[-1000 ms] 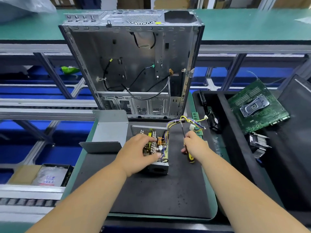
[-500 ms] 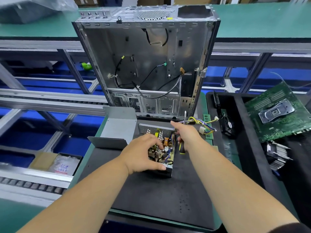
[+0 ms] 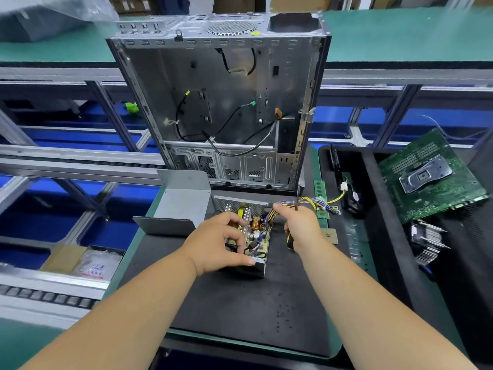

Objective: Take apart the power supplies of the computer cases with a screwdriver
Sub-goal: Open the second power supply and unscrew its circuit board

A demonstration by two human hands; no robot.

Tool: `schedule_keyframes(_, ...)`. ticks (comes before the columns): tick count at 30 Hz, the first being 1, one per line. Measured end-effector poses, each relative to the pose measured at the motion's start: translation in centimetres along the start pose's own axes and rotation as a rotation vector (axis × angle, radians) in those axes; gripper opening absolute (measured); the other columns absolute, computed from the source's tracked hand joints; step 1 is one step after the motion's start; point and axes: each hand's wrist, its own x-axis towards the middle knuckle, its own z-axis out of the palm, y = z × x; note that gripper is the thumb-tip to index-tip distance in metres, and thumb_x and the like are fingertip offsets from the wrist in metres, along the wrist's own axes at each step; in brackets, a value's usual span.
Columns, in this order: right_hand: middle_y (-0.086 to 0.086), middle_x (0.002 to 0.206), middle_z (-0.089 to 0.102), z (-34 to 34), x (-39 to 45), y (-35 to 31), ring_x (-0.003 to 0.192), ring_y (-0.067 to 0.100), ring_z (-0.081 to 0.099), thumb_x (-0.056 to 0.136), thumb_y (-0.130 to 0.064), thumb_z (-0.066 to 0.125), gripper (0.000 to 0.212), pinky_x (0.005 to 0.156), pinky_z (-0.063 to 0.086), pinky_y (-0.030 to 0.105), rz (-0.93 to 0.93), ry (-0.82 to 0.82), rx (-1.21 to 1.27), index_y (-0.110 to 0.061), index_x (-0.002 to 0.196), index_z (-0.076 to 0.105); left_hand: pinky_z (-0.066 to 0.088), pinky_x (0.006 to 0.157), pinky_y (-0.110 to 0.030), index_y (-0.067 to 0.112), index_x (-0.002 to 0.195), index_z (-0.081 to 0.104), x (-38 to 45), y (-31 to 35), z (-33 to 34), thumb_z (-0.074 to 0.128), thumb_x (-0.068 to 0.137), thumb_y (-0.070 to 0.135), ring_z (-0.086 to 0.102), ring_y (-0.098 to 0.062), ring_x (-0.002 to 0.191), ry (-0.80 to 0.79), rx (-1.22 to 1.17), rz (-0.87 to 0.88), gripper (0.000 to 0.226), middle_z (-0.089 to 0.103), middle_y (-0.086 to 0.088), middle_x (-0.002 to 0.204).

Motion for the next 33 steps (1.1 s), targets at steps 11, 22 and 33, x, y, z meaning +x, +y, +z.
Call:
schedule_keyframes(11, 0.009, 0.058, 0.049, -0.1, -1.9, -0.2, 0.058, 0.027, 0.049, 0.094, -0.044, 0.065, 0.044, 0.058, 0.043, 0.040, -0.364, 0.088, -0.493, -0.004, 0.077, 0.065, 0.041, 0.102, -0.032, 0.037, 0.069, 0.068, 0.2, 0.3, -0.3, 0.068, 0.050, 0.077, 0.048, 0.003, 0.116, 0.003, 0.038, 0.017, 0.044, 0.044, 0.035, 0.119)
schedule_keyframes(22, 0.006, 0.082, 0.051, 2.4, -1.5, -4.4, 0.076, 0.028, 0.054, 0.096, -0.055, 0.056, 0.049, 0.066, 0.040, 0.031, -0.488, 0.023, -1.110, -0.008, 0.082, 0.060, 0.041, 0.102, -0.028, 0.038, 0.065, 0.066, 0.3, -0.2, 0.4, 0.082, 0.056, 0.064, 0.049, 0.001, 0.113, 0.040, 0.022, 0.065, 0.032, 0.045, 0.028, 0.117)
schedule_keyframes(33, 0.005, 0.080, 0.073, 2.7, -1.2, -6.8, 0.076, 0.026, 0.065, 0.090, -0.058, 0.064, 0.049, 0.066, 0.046, 0.032, -0.352, -0.085, -1.074, -0.021, 0.061, 0.049, 0.036, 0.092, -0.029, 0.029, 0.099, 0.070, -1.6, -0.2, -1.1, 0.087, 0.066, 0.047, 0.048, -0.009, 0.093, 0.140, 0.163, 0.158, 0.042, 0.051, 0.013, 0.097)
